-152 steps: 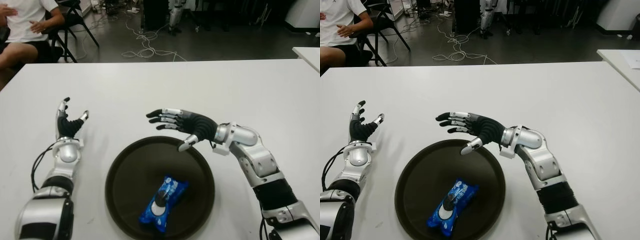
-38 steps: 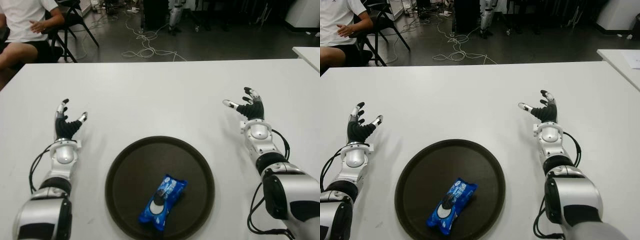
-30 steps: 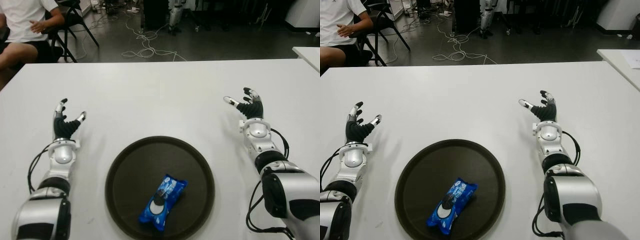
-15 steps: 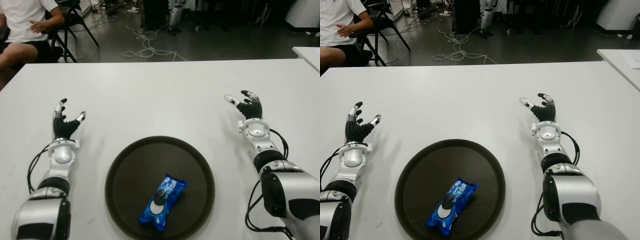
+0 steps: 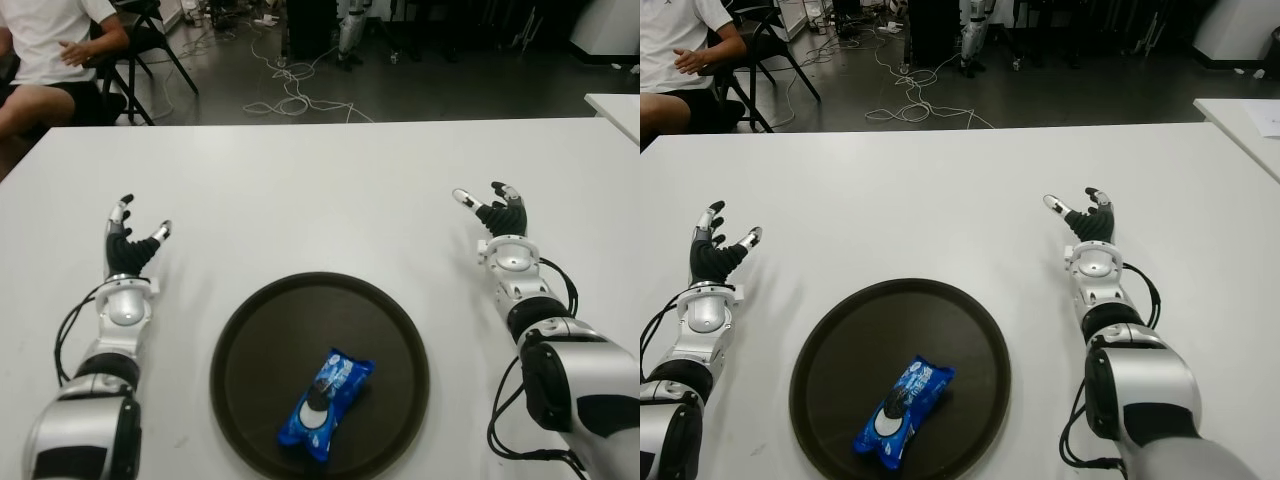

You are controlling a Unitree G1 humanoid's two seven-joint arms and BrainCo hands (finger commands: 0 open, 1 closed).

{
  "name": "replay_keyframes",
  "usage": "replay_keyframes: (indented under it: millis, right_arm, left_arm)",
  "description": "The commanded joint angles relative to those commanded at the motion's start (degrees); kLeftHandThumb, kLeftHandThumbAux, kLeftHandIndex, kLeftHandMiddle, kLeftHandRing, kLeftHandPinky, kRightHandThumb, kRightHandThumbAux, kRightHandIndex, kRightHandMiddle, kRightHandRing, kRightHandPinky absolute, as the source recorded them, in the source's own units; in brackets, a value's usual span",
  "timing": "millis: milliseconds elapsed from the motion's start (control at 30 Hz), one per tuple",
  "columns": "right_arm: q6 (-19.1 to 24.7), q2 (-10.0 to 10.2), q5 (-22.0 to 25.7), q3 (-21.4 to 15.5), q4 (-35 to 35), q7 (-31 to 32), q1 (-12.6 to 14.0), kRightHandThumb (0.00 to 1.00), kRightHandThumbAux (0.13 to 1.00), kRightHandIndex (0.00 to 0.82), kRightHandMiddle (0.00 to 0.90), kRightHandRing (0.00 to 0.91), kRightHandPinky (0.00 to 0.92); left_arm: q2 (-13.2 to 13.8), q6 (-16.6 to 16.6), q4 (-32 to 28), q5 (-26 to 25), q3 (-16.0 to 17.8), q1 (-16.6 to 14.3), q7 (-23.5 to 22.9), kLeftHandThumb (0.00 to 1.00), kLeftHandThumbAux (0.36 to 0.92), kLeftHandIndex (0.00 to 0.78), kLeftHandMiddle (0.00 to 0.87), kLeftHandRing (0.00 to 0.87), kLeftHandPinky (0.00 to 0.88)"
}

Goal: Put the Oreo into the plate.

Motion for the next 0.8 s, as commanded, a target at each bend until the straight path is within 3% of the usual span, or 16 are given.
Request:
replay_keyframes:
  millis: [800]
  right_arm:
    - [1.9, 0.1, -0.1, 0.1, 0.0, -0.6, -0.6, 0.000, 0.636, 0.194, 0.126, 0.086, 0.027]
  left_arm:
    - [0.6, -0.1, 0.1, 1.2, -0.9, 0.0, 0.6, 0.000, 0.742, 0.052, 0.066, 0.042, 0.027]
